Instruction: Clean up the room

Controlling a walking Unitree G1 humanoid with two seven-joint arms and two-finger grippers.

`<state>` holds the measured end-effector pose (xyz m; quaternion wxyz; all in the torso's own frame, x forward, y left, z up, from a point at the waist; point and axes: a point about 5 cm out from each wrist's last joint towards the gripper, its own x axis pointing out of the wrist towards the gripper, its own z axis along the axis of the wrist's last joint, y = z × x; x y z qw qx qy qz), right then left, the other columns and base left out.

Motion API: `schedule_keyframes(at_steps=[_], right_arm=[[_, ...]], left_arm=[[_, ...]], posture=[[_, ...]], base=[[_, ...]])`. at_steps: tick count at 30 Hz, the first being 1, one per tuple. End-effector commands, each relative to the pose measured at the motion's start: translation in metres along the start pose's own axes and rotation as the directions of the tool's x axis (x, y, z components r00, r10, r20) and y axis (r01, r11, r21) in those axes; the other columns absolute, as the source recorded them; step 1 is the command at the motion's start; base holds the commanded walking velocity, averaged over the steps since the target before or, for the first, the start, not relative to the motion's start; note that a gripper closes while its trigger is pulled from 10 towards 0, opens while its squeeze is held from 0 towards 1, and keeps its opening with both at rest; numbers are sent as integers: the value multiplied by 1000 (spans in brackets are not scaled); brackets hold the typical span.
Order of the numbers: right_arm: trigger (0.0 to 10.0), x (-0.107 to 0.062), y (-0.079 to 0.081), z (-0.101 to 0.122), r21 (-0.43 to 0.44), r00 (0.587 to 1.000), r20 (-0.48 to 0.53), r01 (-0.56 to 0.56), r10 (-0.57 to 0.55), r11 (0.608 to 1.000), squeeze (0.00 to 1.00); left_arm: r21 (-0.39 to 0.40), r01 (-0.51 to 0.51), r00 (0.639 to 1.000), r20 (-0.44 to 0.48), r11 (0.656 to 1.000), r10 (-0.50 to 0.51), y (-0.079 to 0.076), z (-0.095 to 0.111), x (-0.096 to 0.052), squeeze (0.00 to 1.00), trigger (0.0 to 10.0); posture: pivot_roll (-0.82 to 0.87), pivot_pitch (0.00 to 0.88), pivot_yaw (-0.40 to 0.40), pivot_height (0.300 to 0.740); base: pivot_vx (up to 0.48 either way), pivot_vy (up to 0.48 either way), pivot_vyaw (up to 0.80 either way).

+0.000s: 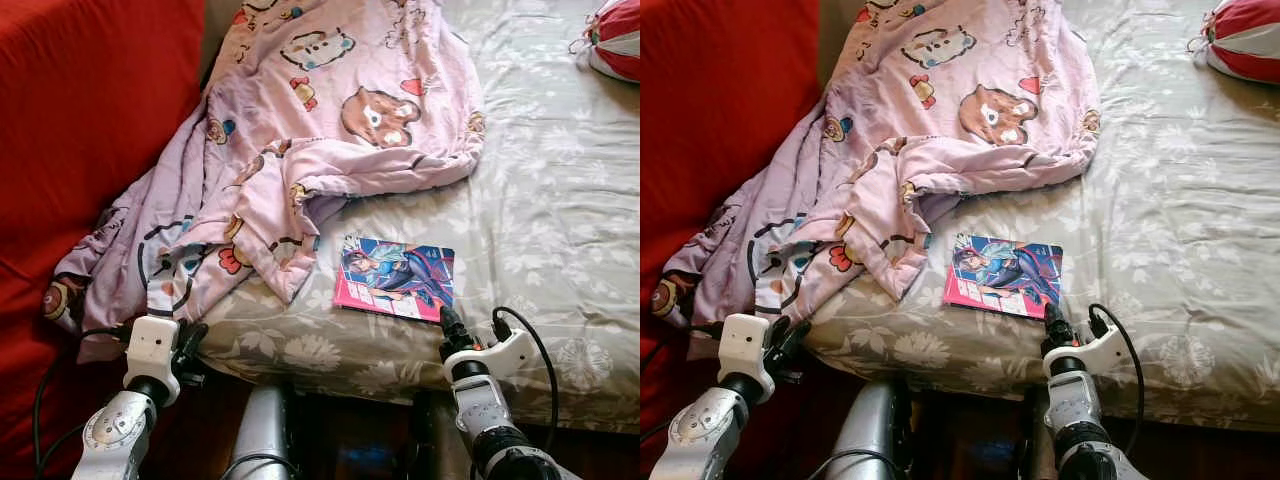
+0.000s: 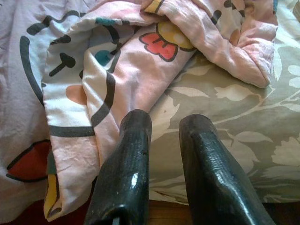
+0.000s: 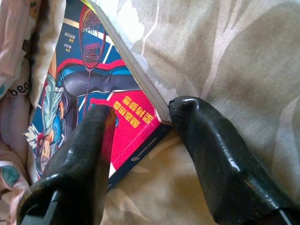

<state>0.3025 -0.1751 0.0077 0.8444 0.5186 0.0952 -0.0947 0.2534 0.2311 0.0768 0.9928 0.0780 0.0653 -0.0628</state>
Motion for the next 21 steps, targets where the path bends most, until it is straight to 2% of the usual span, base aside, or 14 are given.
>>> schedule_keyframes(at_steps=[1,11,17,21], right_arm=[[10000,-12,-16,-22,52,995,-72,73,-69,996,0],[10000,-15,-23,-19,102,992,-53,121,-116,987,0],[10000,-17,-30,-14,173,985,-22,172,-171,970,0],[10000,-18,-32,-14,173,983,-19,184,-184,968,0]], left_arm=[[8,-10,999,-44,1000,11,6,-7,-6,0,10000],[12,-12,999,-47,1000,13,7,-6,-7,0,10000],[18,-10,999,-49,1000,11,6,-6,-9,0,10000],[29,-3,999,-50,1000,5,6,-5,-10,0,10000]], posture=[[260,266,108,601],[267,267,108,601],[271,272,108,601],[276,279,108,601]], base=[[0,0,0],[0,0,0],[0,0,0],[0,0,0]])
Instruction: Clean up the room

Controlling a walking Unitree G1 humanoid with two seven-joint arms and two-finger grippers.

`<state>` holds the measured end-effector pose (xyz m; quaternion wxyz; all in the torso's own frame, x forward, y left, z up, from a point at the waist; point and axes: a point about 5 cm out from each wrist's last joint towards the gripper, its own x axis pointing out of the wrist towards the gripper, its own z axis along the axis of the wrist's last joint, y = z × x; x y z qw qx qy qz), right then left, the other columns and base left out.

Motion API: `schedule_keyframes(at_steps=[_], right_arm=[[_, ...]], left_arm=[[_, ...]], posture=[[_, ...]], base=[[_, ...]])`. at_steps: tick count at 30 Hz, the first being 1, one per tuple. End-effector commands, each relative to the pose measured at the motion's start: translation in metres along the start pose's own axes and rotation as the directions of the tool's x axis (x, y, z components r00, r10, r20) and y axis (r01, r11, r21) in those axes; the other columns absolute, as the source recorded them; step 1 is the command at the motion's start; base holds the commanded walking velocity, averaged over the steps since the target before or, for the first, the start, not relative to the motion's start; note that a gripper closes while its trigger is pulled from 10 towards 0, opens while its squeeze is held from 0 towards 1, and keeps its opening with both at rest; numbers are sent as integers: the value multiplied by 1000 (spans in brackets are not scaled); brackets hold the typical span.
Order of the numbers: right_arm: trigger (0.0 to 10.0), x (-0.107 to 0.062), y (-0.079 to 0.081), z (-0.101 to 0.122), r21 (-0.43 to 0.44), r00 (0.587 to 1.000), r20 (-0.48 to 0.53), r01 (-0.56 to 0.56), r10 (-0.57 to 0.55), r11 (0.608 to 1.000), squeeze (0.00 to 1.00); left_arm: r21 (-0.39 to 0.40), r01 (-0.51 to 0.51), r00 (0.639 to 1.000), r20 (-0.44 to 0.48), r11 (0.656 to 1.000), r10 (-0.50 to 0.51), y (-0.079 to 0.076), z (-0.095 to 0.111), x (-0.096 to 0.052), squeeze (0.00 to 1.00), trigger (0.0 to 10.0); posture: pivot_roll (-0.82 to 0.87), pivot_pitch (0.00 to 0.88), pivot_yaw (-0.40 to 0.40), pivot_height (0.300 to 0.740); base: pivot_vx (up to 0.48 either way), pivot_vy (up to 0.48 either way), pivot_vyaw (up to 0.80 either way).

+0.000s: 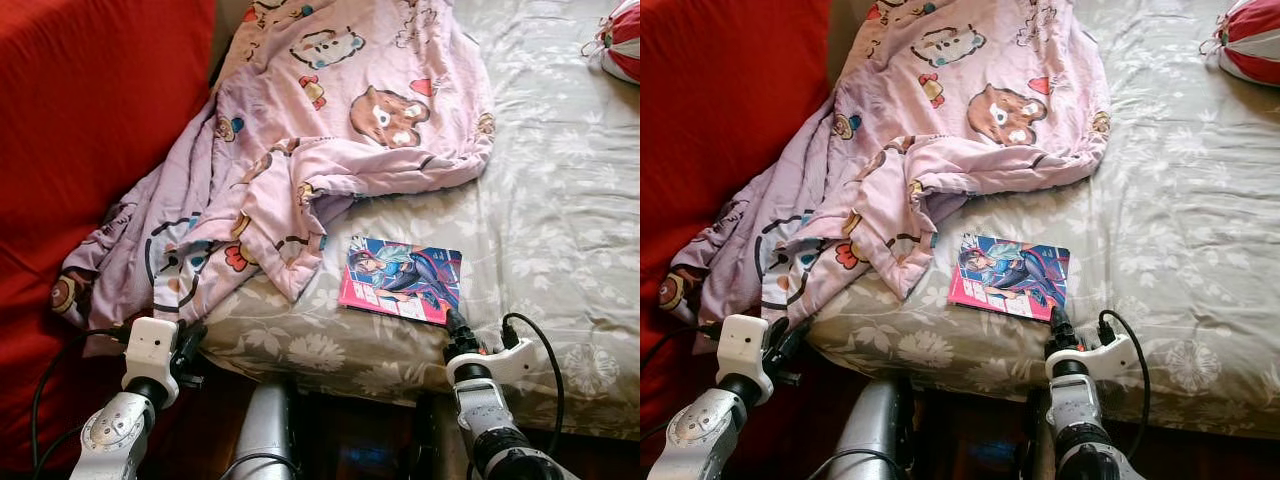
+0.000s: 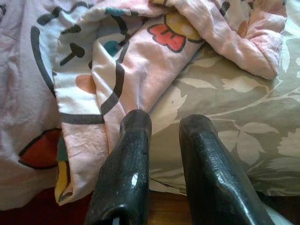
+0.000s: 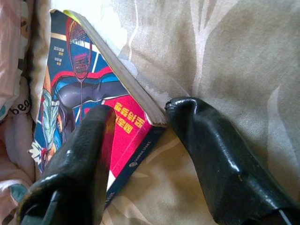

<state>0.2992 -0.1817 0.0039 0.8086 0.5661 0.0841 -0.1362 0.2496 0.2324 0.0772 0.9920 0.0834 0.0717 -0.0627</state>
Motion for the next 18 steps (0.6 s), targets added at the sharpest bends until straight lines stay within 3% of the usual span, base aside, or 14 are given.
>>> schedule_keyframes(at_steps=[1,12,18], right_arm=[[10000,-16,-28,-14,39,990,-45,134,-132,990,0],[10000,-19,-35,-17,63,982,-47,188,-185,980,0],[10000,-15,-24,-25,71,984,-79,165,-160,984,0]], left_arm=[[17,-5,999,-37,1000,6,5,-5,-7,0,10000],[31,-4,999,-54,1000,5,7,-6,-20,0,10000],[41,-7,998,-61,999,10,10,-3,-27,0,10000]], posture=[[276,279,108,601],[302,321,120,601],[317,344,124,601]], base=[[0,0,0],[0,0,0],[0,0,0]])
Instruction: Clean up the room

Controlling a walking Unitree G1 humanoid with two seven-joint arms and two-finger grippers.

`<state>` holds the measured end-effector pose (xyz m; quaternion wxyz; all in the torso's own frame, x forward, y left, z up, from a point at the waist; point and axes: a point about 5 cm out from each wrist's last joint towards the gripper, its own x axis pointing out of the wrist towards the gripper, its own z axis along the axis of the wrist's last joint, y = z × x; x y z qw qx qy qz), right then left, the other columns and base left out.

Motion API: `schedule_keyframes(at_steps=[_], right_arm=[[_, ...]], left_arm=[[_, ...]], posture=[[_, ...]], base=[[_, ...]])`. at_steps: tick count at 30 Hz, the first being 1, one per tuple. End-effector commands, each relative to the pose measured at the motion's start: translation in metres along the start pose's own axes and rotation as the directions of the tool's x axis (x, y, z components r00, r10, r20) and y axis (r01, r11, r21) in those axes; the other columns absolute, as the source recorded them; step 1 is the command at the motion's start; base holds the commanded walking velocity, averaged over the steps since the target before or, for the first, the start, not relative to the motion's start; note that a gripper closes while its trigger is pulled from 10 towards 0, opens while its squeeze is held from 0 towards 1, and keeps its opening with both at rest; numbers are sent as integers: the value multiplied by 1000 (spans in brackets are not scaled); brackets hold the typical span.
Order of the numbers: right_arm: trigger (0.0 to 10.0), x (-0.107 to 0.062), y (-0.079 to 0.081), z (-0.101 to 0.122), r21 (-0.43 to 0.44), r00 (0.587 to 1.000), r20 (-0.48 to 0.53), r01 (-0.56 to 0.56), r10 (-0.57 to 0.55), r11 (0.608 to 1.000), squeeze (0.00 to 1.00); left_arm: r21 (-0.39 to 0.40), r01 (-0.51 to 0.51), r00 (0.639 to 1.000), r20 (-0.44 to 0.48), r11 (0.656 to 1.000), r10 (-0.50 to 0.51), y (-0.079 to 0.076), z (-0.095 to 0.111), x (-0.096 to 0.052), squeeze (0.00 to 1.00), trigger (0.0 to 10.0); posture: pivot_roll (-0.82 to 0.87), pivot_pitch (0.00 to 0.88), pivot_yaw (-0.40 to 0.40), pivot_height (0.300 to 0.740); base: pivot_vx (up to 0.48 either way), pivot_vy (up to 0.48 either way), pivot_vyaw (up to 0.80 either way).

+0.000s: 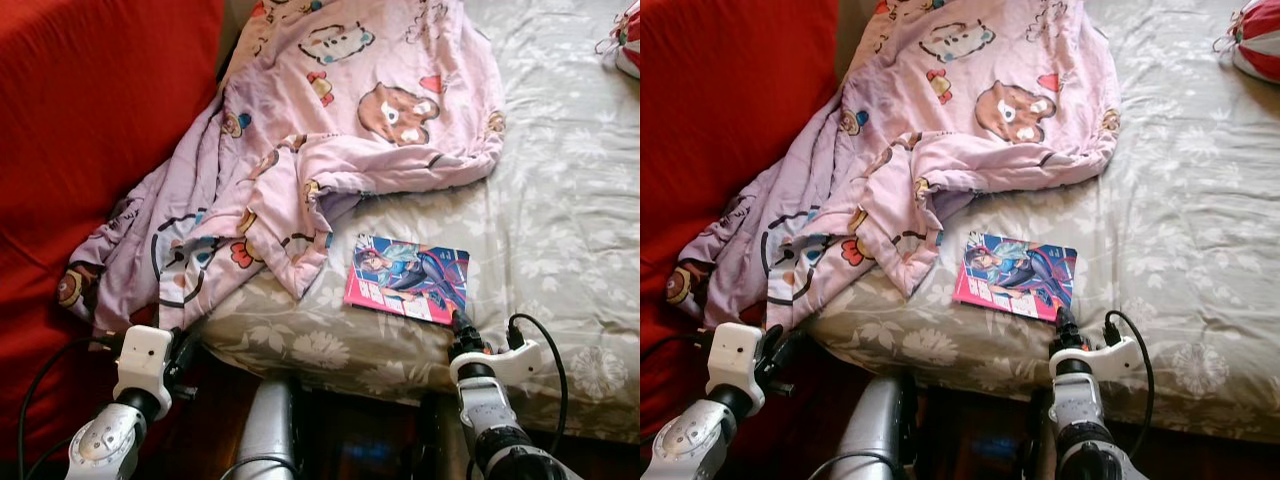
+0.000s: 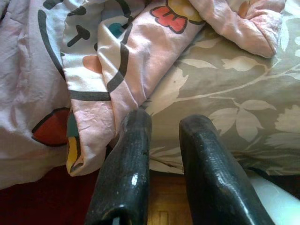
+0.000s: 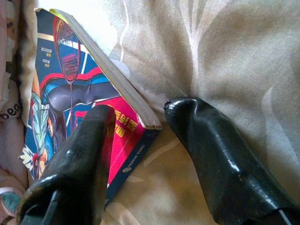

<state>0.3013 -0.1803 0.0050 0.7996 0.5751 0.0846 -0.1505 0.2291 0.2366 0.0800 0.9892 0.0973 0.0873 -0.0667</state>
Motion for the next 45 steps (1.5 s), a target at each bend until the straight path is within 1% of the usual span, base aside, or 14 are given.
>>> schedule_keyframes(at_steps=[1,3,7,11,12,13,14,15,23,27,34,43,45], right_arm=[[10000,-14,-23,-26,32,987,-105,128,-124,991,0],[10000,-11,-15,-32,10,985,-140,99,-96,995,0],[10000,-6,-2,-33,-9,987,-155,43,-44,999,0],[10000,-3,4,-32,-10,988,-157,11,-12,1000,0],[7725,-3,4,-32,-17,987,-158,9,-11,1000,0],[7725,-3,4,-31,-22,987,-159,8,-12,1000,0],[1020,-3,4,-31,-25,987,-159,7,-11,1000,0],[0,-3,4,-31,-26,987,-160,3,-7,1000,0],[0,-4,3,-30,-52,984,-180,-23,14,998,0],[0,-3,6,-32,-73,980,-193,-53,38,996,0],[0,-3,7,-32,-85,979,-199,-63,45,994,0],[0,0,16,-32,-95,977,-184,-123,104,988,0],[0,0,18,-30,-152,983,-146,-134,112,979,0]], left_arm=[[16,-18,999,-30,1000,19,8,-2,-7,0,10000],[17,-20,999,-31,1000,21,8,-2,-8,0,10000],[15,-23,999,-30,1000,23,7,-1,-8,0,10000],[12,-25,999,-32,1000,25,7,-1,-7,0,10000],[12,-26,999,-32,1000,26,7,-1,-7,0,10000],[11,-26,999,-32,1000,27,7,-1,-6,0,10000],[10,-27,999,-32,1000,27,7,-1,-6,0,10000],[10,-27,999,-32,1000,28,7,-1,-6,0,10000],[5,-29,999,-33,1000,29,5,-2,-2,0,10000],[4,-29,999,-31,1000,29,4,-2,-1,0,10000],[9,-34,999,-34,999,35,5,-3,1,0,10000],[5,-31,999,-28,1000,31,3,-3,8,0,10000],[0,-33,999,-24,999,33,2,-3,13,0,10000]], posture=[[318,346,123,601],[319,346,121,601],[315,339,115,601],[312,335,112,601],[311,333,110,601],[309,332,109,601],[309,332,109,601],[307,330,107,601],[298,323,104,601],[296,318,103,601],[294,314,102,601],[277,296,99,601],[261,281,94,601]], base=[[0,0,0],[0,0,0],[0,0,0],[0,0,0],[0,0,0],[0,0,0],[0,0,0],[0,0,0],[0,0,0],[0,0,0],[0,0,0],[0,0,0],[0,0,0]])
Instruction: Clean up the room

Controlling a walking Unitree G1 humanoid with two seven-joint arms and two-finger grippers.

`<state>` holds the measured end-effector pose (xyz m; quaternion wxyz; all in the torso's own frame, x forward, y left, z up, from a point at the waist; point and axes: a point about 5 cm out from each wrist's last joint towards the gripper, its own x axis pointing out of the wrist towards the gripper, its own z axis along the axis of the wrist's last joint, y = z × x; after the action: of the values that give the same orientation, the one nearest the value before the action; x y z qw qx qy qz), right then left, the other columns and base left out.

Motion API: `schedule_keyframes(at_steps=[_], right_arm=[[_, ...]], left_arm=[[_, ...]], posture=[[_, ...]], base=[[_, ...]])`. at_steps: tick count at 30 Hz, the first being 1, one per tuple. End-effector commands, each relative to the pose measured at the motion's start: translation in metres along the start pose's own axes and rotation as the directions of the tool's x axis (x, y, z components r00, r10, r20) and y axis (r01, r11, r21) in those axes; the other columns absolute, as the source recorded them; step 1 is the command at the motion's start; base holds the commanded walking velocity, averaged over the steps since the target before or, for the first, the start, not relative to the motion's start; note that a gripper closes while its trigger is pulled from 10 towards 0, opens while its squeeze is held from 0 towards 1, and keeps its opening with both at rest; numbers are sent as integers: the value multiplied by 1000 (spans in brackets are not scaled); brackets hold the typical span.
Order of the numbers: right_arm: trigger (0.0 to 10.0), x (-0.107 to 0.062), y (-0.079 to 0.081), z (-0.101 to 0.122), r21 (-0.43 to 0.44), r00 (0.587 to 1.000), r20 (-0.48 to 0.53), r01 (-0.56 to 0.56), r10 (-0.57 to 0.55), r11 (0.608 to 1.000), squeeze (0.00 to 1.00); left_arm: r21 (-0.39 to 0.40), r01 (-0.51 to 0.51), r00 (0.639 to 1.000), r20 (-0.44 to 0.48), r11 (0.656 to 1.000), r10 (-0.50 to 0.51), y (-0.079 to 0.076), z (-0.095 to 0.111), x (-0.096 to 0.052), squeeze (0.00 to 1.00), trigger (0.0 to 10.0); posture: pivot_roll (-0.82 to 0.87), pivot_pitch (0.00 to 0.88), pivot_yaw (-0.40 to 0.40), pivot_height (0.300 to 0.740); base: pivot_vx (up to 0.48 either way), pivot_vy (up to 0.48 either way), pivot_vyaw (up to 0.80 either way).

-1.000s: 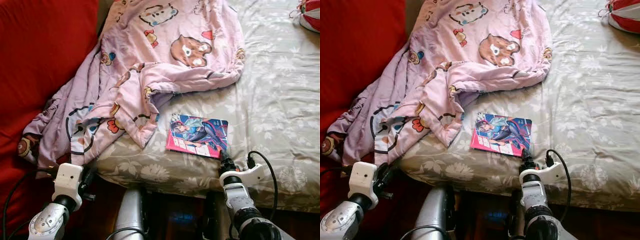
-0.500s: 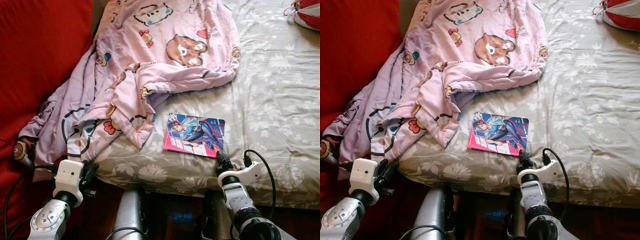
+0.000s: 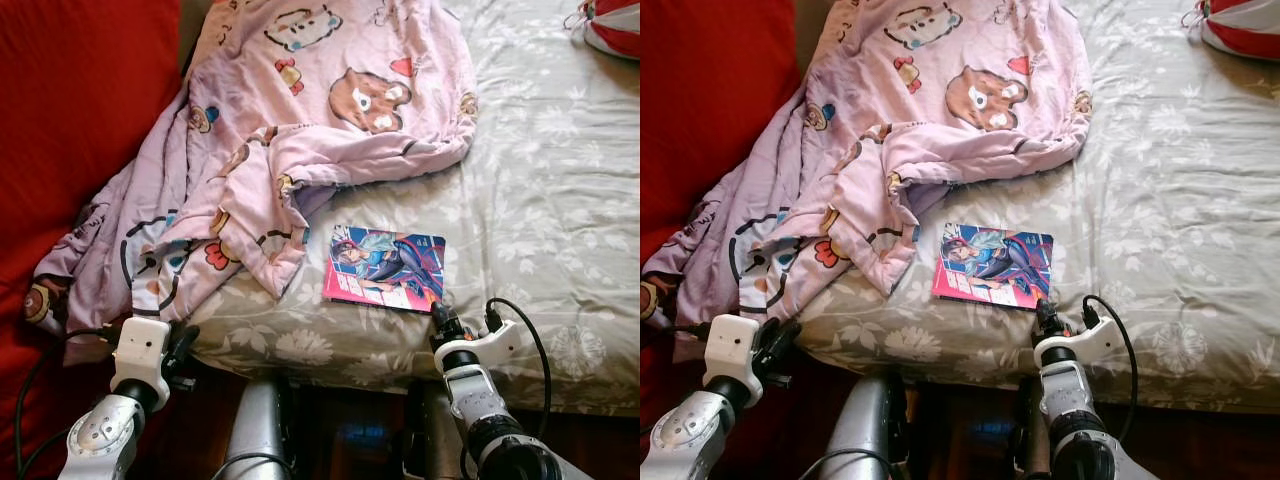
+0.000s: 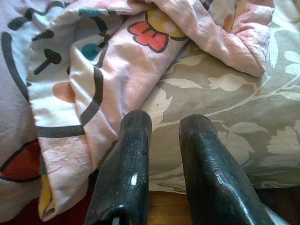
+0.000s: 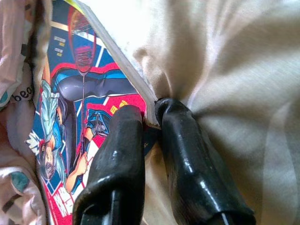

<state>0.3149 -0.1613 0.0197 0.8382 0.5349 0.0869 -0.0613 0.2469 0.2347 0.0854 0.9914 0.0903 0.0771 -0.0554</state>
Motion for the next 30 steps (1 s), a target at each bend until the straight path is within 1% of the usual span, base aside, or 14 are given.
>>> schedule_keyframes(at_steps=[1,2,4,7,10,15,18,22,24,25,26,28,29,30], right_arm=[[0,-4,-2,-16,-39,999,-46,23,-25,999,0],[0,-4,-2,-16,-39,999,-46,23,-25,999,0],[0,-8,-6,-13,-146,999,11,39,-38,988,0],[0,-13,-6,-12,-240,999,45,3,8,971,0],[0,-21,-9,-1,-298,988,152,8,39,955,0],[0,-35,-10,13,-362,959,280,57,50,930,0],[0,-41,-13,25,-329,926,376,141,-7,934,0],[0,-43,-13,32,-335,914,406,163,-14,928,0],[0,-43,-10,37,-354,905,425,169,-3,920,0],[0,-41,0,48,-425,894,447,166,47,890,0],[0,-41,0,48,-425,894,447,166,47,890,0],[0,-34,21,56,-532,892,432,129,137,837,0],[0,-32,27,58,-555,890,426,115,163,824,0],[2549,-31,34,59,-580,891,417,107,181,808,0]], left_arm=[[15,-10,999,-42,1000,11,1,-11,-3,0,10000],[15,-10,999,-42,1000,11,1,-11,-3,0,10000],[7,-13,999,-37,1000,14,0,-12,1,0,10000],[-2,-12,999,-34,1000,12,-2,-12,7,0,10000],[-14,-1,1000,-22,1000,1,-8,-11,17,0,10000],[-30,0,1000,-9,1000,-1,-13,-11,29,0,10000],[-40,2,1000,-6,999,-2,-18,-11,35,0,10000],[-44,2,1000,-3,999,-2,-20,-10,37,0,10000],[-48,1,1000,-1,999,-1,-21,-10,39,0,10000],[-51,-3,1000,1,999,3,-23,-11,43,0,10000],[-51,-3,1000,1,999,3,-23,-11,43,0,10000],[-58,-11,1000,2,998,11,-25,-12,47,0,10000],[-61,-14,1000,2,998,14,-25,-13,48,0,10000],[-63,-18,1000,4,998,18,-26,-13,49,0,10000]], posture=[[261,281,94,601],[261,281,94,601],[237,263,87,601],[223,249,84,601],[193,225,78,601],[160,191,62,601],[140,176,52,601],[136,170,50,601],[129,161,46,601],[119,152,39,601],[119,152,39,601],[101,136,28,601],[101,136,28,601],[95,127,23,601]], base=[[0,0,0],[0,0,0],[0,0,0],[0,0,0],[0,0,0],[0,0,0],[0,0,0],[0,0,0],[0,0,0],[0,0,0],[0,0,0],[0,0,0],[0,0,0],[0,0,0]])
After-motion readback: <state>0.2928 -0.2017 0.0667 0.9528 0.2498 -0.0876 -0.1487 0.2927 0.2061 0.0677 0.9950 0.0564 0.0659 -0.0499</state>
